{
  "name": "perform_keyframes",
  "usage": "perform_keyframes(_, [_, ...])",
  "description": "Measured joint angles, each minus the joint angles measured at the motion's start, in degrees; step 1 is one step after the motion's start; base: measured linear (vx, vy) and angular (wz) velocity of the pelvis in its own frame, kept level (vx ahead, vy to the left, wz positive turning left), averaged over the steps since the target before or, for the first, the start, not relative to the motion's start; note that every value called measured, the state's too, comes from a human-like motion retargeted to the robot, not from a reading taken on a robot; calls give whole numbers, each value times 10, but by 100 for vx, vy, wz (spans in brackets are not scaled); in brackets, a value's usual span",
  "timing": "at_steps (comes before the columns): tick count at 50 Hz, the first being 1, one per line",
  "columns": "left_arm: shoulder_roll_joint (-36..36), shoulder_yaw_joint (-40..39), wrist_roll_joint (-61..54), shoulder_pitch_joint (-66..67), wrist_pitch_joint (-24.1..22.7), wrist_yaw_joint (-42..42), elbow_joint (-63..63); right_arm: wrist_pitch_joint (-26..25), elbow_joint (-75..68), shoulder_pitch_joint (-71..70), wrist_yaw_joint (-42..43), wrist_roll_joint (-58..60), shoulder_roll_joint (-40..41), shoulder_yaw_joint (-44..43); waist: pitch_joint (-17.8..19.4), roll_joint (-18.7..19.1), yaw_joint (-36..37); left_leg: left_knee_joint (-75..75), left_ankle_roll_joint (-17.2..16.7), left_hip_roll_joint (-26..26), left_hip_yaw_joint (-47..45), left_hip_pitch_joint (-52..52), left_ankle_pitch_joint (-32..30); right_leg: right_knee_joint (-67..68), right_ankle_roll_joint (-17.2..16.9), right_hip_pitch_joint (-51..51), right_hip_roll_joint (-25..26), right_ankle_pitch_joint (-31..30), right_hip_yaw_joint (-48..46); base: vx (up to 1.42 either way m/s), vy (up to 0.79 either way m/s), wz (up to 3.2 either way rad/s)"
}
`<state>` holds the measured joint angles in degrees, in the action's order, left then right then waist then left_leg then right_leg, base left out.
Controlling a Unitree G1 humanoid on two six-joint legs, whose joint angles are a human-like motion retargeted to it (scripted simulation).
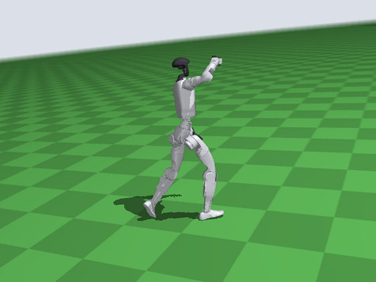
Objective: Kungfu
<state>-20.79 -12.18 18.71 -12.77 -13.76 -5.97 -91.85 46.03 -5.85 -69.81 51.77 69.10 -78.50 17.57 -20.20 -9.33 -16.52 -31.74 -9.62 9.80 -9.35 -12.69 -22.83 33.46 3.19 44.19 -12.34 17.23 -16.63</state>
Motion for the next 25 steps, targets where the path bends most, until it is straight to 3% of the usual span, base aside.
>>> perform_keyframes(3, [7,1,65,-94,16,9,45,10,-18,-30,-1,12,30,44,-9,-29,27,-120,-18,-53,40,-73,112,-34,-11,-47,22,-5,31,35,-41,-166])
perform_keyframes(5, [14,11,86,-160,15,-2,90,13,-26,-48,0,18,49,68,-9,-35,25,-160,6,-31,7,-112,185,-55,-18,-86,28,-5,26,41,-41,-76])
perform_keyframes(7, [12,30,85,-227,5,-25,140,15,-26,-65,-4,20,68,89,-8,-38,23,-165,56,0,-46,-141,238,-79,-21,-126,38,-9,19,39,-31,-80])
perform_keyframes(9, [6,60,67,-298,9,-55,185,13,-24,-92,-11,20,84,114,-2,-33,31,-149,73,-4,-45,-172,270,-109,-24,-168,62,-18,19,47,-31,-118])
perform_keyframes(15, [-18,156,10,-493,80,-106,320,8,-16,-165,-21,7,128,177,14,-22,83,7,76,-46,11,-243,284,-171,-50,-278,131,-31,68,49,-19,-163])
perform_keyframes(21, [-59,225,-14,-644,138,-106,430,-19,-3,-207,-15,15,159,209,30,-13,137,203,96,-43,-20,-263,285,-189,-56,-370,185,-19,193,63,-6,-186])
perform_keyframes(22, [-62,235,-14,-664,145,-107,446,-27,-1,-211,-11,20,162,211,31,-12,145,228,91,-46,-19,-265,291,-190,-54,-385,191,-17,214,65,-4,-200])
perform_keyframes(25, [-69,266,-14,-706,163,-108,492,-63,1,-209,2,34,170,204,35,-9,179,261,25,-55,43,-266,291,-184,-58,-425,211,-14,287,70,-3,-239])
